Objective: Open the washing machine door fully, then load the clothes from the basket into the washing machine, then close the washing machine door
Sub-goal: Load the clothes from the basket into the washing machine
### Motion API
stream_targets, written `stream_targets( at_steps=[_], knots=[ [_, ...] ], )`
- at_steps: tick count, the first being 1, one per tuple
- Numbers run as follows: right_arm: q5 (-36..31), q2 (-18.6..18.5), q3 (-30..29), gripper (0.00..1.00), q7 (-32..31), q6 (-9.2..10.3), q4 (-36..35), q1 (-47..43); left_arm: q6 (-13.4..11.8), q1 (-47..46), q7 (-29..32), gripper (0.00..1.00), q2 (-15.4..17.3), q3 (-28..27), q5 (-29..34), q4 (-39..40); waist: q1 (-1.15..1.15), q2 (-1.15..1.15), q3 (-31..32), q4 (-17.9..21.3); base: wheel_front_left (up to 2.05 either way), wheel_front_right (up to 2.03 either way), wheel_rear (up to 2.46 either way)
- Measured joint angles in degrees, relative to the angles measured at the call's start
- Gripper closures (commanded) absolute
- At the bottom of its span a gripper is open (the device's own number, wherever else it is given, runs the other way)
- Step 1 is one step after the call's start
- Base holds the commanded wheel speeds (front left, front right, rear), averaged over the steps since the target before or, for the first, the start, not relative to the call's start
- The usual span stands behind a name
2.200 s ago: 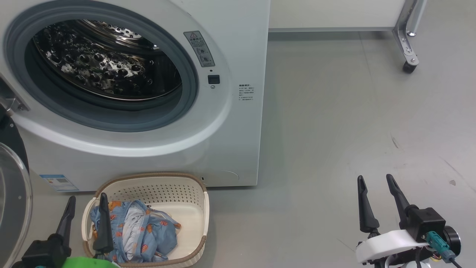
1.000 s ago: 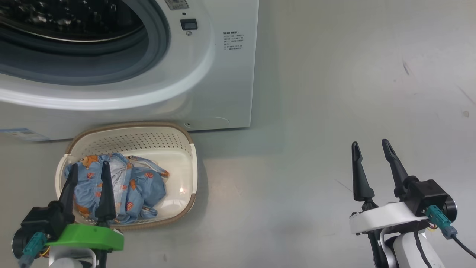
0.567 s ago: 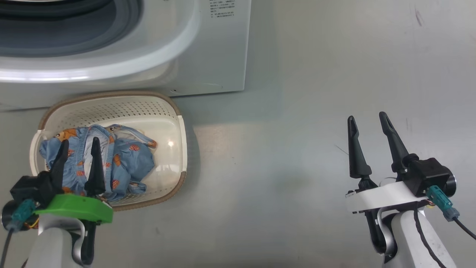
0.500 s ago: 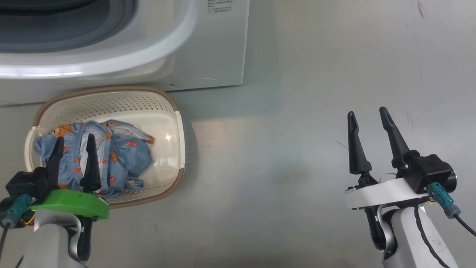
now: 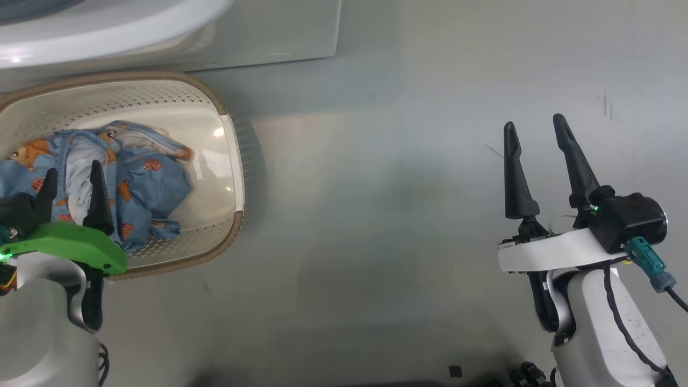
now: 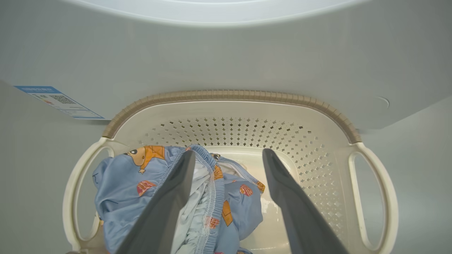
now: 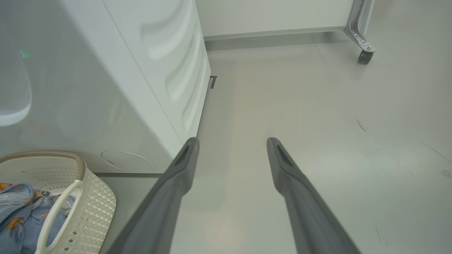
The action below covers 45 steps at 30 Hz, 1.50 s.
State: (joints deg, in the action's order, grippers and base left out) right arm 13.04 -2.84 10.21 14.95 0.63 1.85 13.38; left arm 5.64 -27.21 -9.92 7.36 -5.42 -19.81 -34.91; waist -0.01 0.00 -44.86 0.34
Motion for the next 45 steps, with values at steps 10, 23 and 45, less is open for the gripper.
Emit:
stream_targets(
  at_steps=[10,23,45],
  knots=[
    [0.0,-0.1,0.1,0.00,0.0,-0.02,-0.3,2.6,-4.0,-6.5,2.3,0.00,3.6,-0.7,1.9,-6.0,0.00,0.00,-6.2,1.2,0.00,0.00,0.00],
    [0.1,-0.2,0.5,0.00,0.0,-0.05,0.2,3.8,-6.7,-10.1,7.7,0.00,4.3,-0.6,2.1,-15.1,0.00,0.00,-9.0,2.1,0.00,0.00,0.00],
    [1.4,-0.3,1.8,0.00,0.0,-0.22,0.4,5.4,-4.7,-19.7,16.3,0.78,7.3,0.8,2.8,-24.5,0.00,0.00,-13.1,3.7,0.00,0.00,0.00]
  ],
)
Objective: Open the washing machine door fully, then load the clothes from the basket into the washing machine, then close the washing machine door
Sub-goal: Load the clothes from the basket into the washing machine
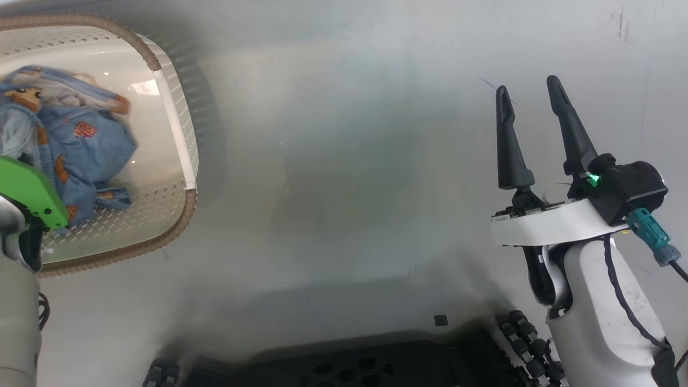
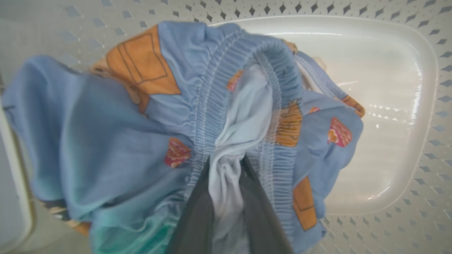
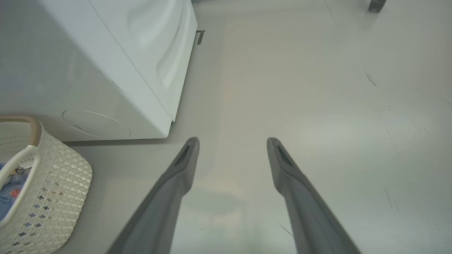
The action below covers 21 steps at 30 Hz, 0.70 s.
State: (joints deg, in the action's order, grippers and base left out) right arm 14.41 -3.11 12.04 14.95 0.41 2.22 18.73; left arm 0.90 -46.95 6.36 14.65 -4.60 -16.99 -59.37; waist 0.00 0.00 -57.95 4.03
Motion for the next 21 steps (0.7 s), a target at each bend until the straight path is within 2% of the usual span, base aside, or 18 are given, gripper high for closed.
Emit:
stream_targets(
  at_steps=[1,2,11,21],
  knots=[
    [0.1,0.0,0.0,0.00,0.0,0.00,0.0,0.2,0.0,-0.1,0.1,0.96,-0.1,0.2,0.0,-0.2,0.00,0.00,0.0,0.0,0.00,0.00,0.00],
    [0.1,0.0,0.0,0.00,0.0,0.00,0.1,0.5,0.0,-0.1,0.1,1.00,-0.2,0.5,0.0,-0.5,0.00,0.00,0.0,0.0,0.00,0.00,0.00],
    [0.7,0.0,-0.6,0.00,0.0,0.00,0.8,1.9,1.4,-0.1,-3.7,1.00,-1.2,1.1,0.5,-1.5,0.00,0.00,1.9,0.0,0.00,0.00,0.00],
    [0.7,0.0,-2.0,0.00,0.0,-0.33,1.5,2.0,3.1,0.2,-12.5,1.00,-1.6,0.7,0.4,-2.9,0.00,0.00,6.4,-0.3,0.00,0.00,0.00]
  ],
)
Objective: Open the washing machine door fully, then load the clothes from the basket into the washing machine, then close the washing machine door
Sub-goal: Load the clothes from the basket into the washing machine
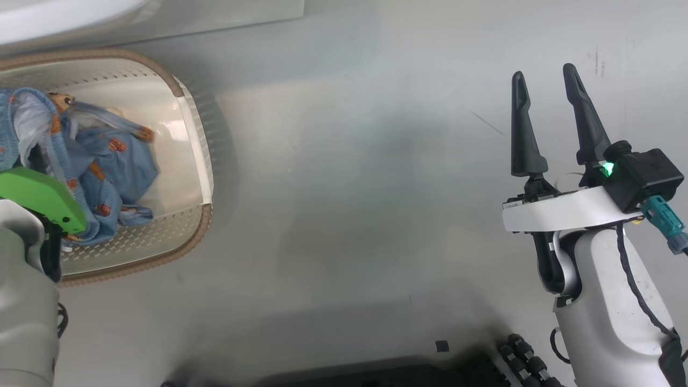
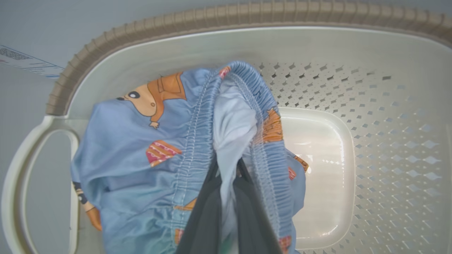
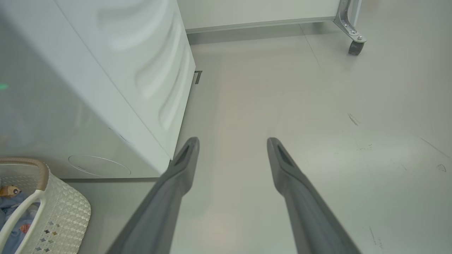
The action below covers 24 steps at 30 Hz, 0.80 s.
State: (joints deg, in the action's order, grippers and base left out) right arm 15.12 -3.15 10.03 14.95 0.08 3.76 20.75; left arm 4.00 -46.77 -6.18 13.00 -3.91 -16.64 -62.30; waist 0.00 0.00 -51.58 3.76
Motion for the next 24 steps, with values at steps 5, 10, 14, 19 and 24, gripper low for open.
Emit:
stream_targets(
  at_steps=[5,10,14,19,24],
  knots=[
    [0.0,0.0,-0.7,0.00,0.0,-0.02,0.6,0.0,0.9,1.2,-5.3,1.00,-1.2,0.0,-0.1,-0.3,0.00,0.00,2.9,-0.3,0.00,0.00,0.00],
    [0.0,0.0,-1.3,0.00,0.0,-0.52,1.6,-0.2,1.4,3.0,-7.7,1.00,-1.5,-0.3,-1.0,-1.1,0.00,0.00,6.3,-0.8,0.00,0.00,0.00],
    [0.0,0.0,-1.8,0.00,0.0,-0.63,2.4,-0.5,2.1,4.5,-8.1,1.00,-2.5,-0.4,-1.6,-1.2,0.00,0.00,9.1,-1.3,0.00,0.00,0.00],
    [0.5,0.0,-2.6,0.00,0.0,-1.04,3.4,-2.3,2.5,6.3,-8.3,1.00,-3.4,-0.3,-2.0,-0.1,0.00,0.00,12.7,-2.0,0.00,0.00,0.00],
    [0.5,0.0,-3.4,0.00,0.0,-1.55,4.4,-4.2,2.7,8.3,-8.3,1.00,-4.2,-1.5,-2.0,6.7,0.00,0.00,17.2,-3.0,0.00,0.00,0.00]
  ],
)
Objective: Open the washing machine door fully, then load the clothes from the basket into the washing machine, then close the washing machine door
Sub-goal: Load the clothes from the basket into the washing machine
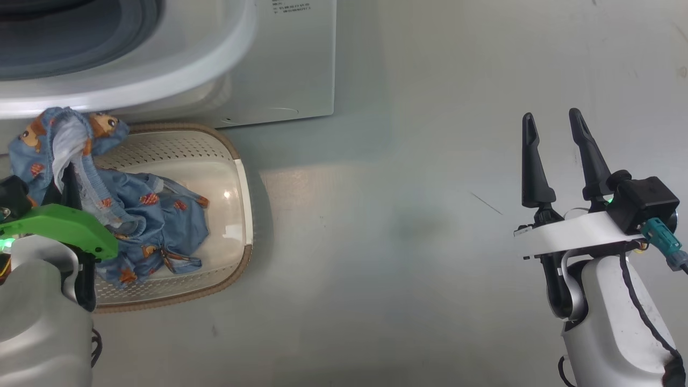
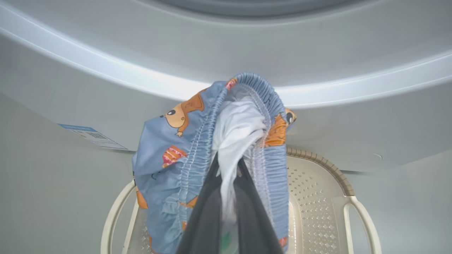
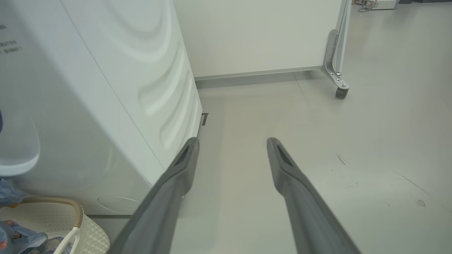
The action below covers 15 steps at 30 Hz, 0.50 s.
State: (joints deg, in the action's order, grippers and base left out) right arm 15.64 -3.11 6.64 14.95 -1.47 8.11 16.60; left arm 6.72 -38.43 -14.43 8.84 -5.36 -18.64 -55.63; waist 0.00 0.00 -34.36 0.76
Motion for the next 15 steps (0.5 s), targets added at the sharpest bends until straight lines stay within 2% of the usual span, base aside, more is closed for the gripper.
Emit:
stream_targets(
  at_steps=[15],
  knots=[
    [0.0,0.1,-1.1,0.00,0.0,-0.94,1.3,-4.4,0.2,8.5,0.0,1.00,-4.2,-1.6,0.5,14.2,0.00,0.00,10.1,-2.1,0.00,0.00,0.00]
  ],
)
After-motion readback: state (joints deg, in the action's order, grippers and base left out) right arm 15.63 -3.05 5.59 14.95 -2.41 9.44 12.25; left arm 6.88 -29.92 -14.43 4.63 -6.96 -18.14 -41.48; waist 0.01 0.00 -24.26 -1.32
